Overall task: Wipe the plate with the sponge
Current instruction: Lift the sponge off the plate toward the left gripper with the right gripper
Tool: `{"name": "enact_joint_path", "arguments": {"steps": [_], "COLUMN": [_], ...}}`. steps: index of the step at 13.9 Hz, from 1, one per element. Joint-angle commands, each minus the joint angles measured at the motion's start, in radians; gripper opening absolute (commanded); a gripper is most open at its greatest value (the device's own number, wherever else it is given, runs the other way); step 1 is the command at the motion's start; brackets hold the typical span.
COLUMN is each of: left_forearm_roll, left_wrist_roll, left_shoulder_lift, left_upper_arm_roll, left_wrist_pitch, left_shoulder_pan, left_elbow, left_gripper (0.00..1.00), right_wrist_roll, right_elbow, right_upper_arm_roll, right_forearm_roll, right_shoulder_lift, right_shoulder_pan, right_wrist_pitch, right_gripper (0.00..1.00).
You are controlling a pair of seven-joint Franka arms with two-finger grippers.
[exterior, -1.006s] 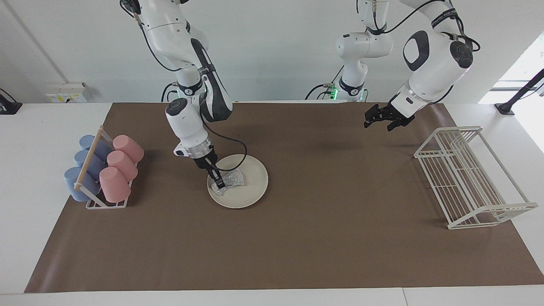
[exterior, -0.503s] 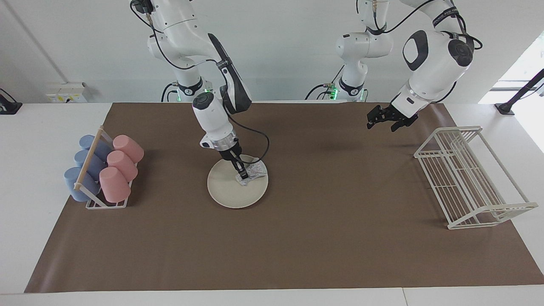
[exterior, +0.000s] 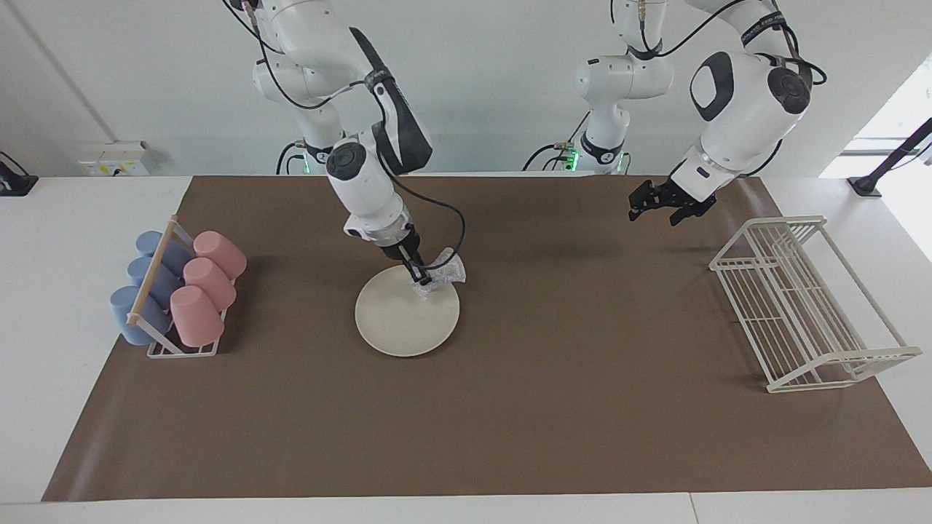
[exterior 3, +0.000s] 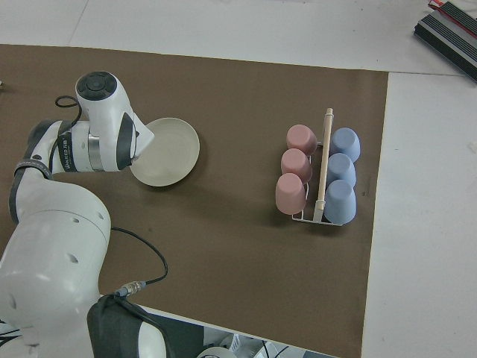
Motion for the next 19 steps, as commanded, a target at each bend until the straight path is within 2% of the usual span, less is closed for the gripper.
{"name": "enact_joint_path", "arguments": {"steps": [1,3,4,7,12,16,19], "left_forearm_roll": [0.016,0.012,-0.028,-0.282,-0.649,-0.868,-0.971], "left_wrist_roll": [-0.035,-0.040,-0.082,-0.170,-0.219,-0.285,-0.288], "left_shoulder_lift": [0.001,-0.001,-0.002,-0.005,-0.010,-0.008,-0.002], "left_upper_arm_roll": [0.002,0.001,-0.002,-0.001,0.001,-0.002,-0.004], "left_wrist_pitch": [0.015,0.012,0.014,0.009,-0.015,-0.011,0.059], "left_shoulder_pan": [-0.032,-0.035,-0.036,-0.024,-0.023,-0.036,-0.095], "left_elbow": [0.011,0.010,0.005,0.002,-0.010,-0.032,-0.050], "left_gripper": [1.00,1.00,1.00,1.00,1.00,1.00,1.00], "right_wrist_roll": [0.129,0.198,0.244,0.385,0.642,0.644,0.644], "right_elbow": [0.071,0.183,0.238,0.288,0.302,0.302,0.300], "right_upper_arm_roll": [0.009,0.009,0.009,0.015,0.017,0.017,0.017], "right_forearm_roll": [-0.069,-0.075,-0.087,-0.115,-0.120,-0.146,-0.150], "right_shoulder_lift": [-0.050,-0.056,-0.053,-0.054,-0.018,-0.013,-0.013], "right_shoulder_pan": [0.012,0.018,0.020,0.065,0.205,0.207,0.207], "right_wrist_pitch": [-0.130,-0.257,-0.320,-0.379,-0.211,-0.212,-0.215], "right_gripper": [0.00,0.00,0.00,0.00,0.00,0.00,0.00]}}
